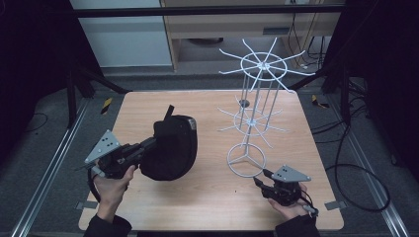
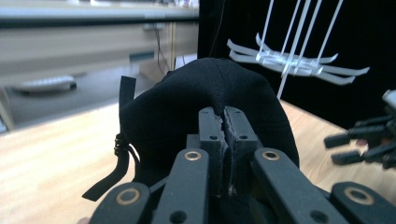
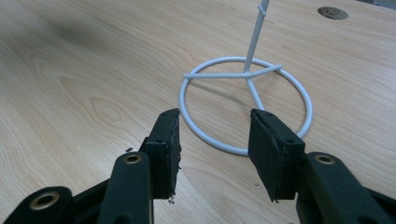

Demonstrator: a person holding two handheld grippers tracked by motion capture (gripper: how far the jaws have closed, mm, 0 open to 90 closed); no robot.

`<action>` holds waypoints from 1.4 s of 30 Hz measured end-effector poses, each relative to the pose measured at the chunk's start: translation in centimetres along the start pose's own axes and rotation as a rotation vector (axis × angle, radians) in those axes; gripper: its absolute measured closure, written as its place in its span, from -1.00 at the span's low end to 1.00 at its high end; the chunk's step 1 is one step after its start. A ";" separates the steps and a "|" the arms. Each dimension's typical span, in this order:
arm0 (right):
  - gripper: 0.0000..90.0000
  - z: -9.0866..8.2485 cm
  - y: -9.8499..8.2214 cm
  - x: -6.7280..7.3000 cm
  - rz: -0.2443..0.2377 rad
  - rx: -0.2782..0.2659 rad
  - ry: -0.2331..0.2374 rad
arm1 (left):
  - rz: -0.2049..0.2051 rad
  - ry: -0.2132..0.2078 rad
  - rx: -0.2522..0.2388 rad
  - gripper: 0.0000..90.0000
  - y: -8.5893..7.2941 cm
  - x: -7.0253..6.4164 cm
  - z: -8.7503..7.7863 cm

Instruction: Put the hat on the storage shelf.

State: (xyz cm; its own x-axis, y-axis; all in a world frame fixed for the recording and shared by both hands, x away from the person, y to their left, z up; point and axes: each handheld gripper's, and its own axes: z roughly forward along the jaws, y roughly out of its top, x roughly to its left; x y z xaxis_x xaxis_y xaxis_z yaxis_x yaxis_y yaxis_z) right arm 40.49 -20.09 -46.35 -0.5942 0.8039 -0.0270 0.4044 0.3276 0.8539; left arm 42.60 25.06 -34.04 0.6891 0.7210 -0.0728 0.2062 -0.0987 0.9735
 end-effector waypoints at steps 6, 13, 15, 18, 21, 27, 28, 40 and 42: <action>0.20 0.0 0.0 0.0 0.009 0.002 0.000 | 0.002 -0.026 -0.115 0.91 2.4 -0.7 -0.9; 0.20 -0.1 -0.1 -0.2 0.010 -0.004 -0.005 | 0.010 -0.051 -0.220 0.91 5.7 -1.7 -1.2; 0.20 -0.1 -0.1 -0.2 0.009 -0.004 -0.008 | 0.012 -0.056 -0.239 0.91 6.3 -2.0 -1.2; 0.20 -0.1 -0.1 -0.2 0.011 -0.003 -0.009 | 0.013 -0.059 -0.268 0.91 7.3 -2.3 -1.1; 0.20 -0.1 -0.1 -0.3 0.009 -0.001 -0.011 | 0.010 -0.065 -0.296 0.91 8.0 -2.5 -1.1; 0.20 -0.1 -0.1 -0.3 0.005 -0.003 -0.011 | 0.010 -0.075 -0.336 0.91 9.0 -2.8 -1.5; 0.20 -0.1 -0.1 -0.3 0.005 -0.002 -0.011 | 0.006 -0.078 -0.345 0.91 9.2 -2.8 -1.5; 0.20 0.0 -0.2 -0.3 0.005 0.000 -0.011 | 0.019 -0.106 -0.392 0.91 11.7 -3.9 -1.5; 0.20 0.0 -0.2 -0.3 0.006 -0.001 -0.010 | 0.025 -0.113 -0.400 0.91 12.2 -4.2 -1.5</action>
State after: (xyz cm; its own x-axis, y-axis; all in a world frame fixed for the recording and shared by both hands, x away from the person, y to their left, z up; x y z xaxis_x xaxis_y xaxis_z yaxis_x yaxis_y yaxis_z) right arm 40.61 -20.44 -46.46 -0.5851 0.8105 -0.0272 0.4072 0.3226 0.8545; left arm 41.18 21.84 -21.48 0.7673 0.6394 -0.0493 -0.0829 0.1751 0.9811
